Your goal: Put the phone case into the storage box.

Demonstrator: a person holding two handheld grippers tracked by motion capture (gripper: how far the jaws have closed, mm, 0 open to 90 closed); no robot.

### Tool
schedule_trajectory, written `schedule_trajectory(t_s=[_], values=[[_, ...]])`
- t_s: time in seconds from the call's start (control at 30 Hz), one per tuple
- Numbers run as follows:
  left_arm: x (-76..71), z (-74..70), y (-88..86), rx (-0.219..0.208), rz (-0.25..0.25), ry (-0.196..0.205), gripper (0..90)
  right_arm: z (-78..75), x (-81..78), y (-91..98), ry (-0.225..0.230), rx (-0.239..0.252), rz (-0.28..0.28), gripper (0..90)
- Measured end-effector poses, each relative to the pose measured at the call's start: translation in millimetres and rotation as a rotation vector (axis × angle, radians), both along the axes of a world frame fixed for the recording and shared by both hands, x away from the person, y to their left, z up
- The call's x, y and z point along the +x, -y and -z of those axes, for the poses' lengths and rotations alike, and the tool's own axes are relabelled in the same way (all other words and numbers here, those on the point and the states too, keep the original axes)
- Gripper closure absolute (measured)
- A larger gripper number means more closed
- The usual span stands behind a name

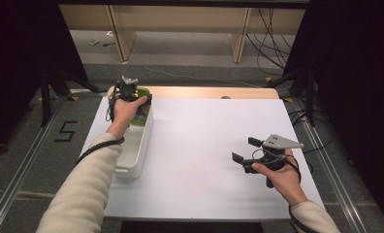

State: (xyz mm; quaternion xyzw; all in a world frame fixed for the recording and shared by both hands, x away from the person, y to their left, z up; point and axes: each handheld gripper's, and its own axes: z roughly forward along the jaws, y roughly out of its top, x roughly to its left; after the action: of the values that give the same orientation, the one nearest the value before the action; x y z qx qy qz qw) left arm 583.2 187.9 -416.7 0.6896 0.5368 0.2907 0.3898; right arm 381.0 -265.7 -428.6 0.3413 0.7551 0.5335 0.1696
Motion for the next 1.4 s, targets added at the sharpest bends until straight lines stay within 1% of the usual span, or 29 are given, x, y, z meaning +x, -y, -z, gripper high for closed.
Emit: schedule_trajectory(t_s=[0.33, 0.47, 0.73, 0.8, 0.93, 1.03, 1.13, 1.2, 1.27, 1.4], values=[[1.2, 0.4, -0.6, -0.009, -0.004, -0.006, 15.3, 0.1, 0.0, -0.1, 0.000, -0.001, 0.000, 9.3], [2.1, 0.2, -0.6, -0.006, 0.006, -0.008, 15.2, 0.1, -0.1, -0.3, -0.001, -0.001, -0.001, 9.3], [3.0, -0.2, 0.6, 0.002, 0.010, -0.011, 14.7, 0.2, -0.2, -0.3, -0.001, -0.003, -0.002, 9.3], [3.2, 0.0, 0.7, -0.002, 0.012, -0.008, 14.6, 0.1, -0.1, -0.3, -0.001, -0.002, -0.001, 9.3], [3.8, -1.0, 1.4, -0.029, 0.012, -0.008, 9.9, 0.2, -0.1, -0.2, -0.001, -0.002, -0.002, 9.4], [4.4, -1.4, 2.4, -0.021, 0.021, -0.010, 5.5, 0.3, 0.0, -0.4, -0.001, -0.002, -0.003, 9.3], [4.7, -1.4, 3.5, -0.026, 0.024, -0.006, 0.7, 0.1, -0.1, -0.2, -0.001, -0.002, -0.002, 9.4], [4.5, -1.7, 4.3, -0.024, 0.033, -0.005, 0.0, 0.3, -0.1, -0.3, -0.002, -0.002, -0.003, 9.3], [4.3, -2.3, 5.3, -0.012, 0.031, -0.004, 0.0, 0.4, 0.0, -0.5, -0.001, -0.002, -0.004, 9.3], [4.2, -4.3, 6.8, -0.018, 0.045, 0.003, 0.0, 0.5, 0.0, -0.7, -0.002, -0.002, -0.004, 9.3]])
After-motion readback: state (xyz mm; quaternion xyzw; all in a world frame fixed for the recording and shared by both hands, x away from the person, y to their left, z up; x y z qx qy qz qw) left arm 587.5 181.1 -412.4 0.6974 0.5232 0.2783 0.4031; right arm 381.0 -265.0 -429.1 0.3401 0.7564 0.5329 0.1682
